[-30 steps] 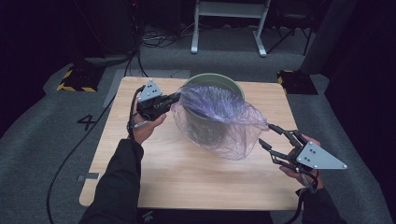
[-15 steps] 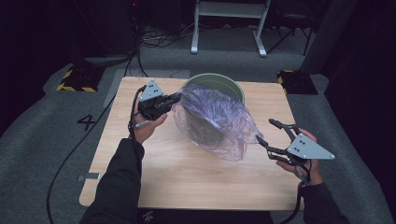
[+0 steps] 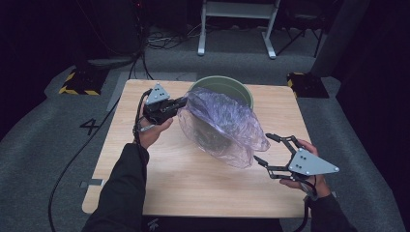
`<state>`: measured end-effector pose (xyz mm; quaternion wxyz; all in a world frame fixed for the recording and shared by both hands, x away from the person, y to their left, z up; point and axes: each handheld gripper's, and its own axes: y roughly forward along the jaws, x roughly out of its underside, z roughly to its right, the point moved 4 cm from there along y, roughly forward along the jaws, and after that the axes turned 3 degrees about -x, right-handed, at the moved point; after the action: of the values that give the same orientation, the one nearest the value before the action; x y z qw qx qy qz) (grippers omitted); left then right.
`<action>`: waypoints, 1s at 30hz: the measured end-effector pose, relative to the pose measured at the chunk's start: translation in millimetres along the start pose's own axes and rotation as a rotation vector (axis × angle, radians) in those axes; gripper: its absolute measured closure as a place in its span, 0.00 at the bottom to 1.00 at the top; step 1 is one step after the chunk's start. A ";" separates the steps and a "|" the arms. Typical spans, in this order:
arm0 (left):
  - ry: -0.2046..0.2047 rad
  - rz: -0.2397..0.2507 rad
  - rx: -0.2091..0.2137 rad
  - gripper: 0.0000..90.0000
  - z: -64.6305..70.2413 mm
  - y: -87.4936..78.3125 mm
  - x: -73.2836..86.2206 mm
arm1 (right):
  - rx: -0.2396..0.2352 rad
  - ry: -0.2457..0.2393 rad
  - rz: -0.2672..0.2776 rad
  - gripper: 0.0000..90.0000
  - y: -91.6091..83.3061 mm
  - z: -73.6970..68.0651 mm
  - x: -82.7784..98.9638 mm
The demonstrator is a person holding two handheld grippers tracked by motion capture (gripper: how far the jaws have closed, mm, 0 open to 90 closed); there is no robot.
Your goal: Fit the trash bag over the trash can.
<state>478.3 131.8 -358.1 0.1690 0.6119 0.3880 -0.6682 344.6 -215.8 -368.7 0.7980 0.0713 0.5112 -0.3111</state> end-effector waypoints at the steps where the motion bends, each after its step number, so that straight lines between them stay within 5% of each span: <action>1: 0.000 0.000 0.002 0.96 0.1 0.2 -0.5 | 0.005 -0.007 -0.008 0.34 2.7 -0.1 0.5; 6: 0.015 0.003 0.006 0.96 2.2 3.6 -4.4 | 0.097 0.006 -0.075 0.79 14.5 12.5 2.4; 9: 0.015 0.000 0.006 0.96 1.2 5.9 -5.5 | 0.118 0.013 -0.079 0.92 17.7 21.2 0.8; 22: 0.005 -0.012 -0.018 0.91 -11.1 15.5 -4.5 | 0.176 0.142 -0.049 1.00 35.9 74.1 -7.5; 30: -0.056 -0.003 -0.057 0.82 -29.7 26.9 -0.4 | 0.197 0.165 -0.136 1.00 66.2 107.0 -2.3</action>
<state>517.6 136.0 -364.7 0.1961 0.5873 0.4028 -0.6741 464.2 -208.4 -330.2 0.7194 0.1398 0.5458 -0.4062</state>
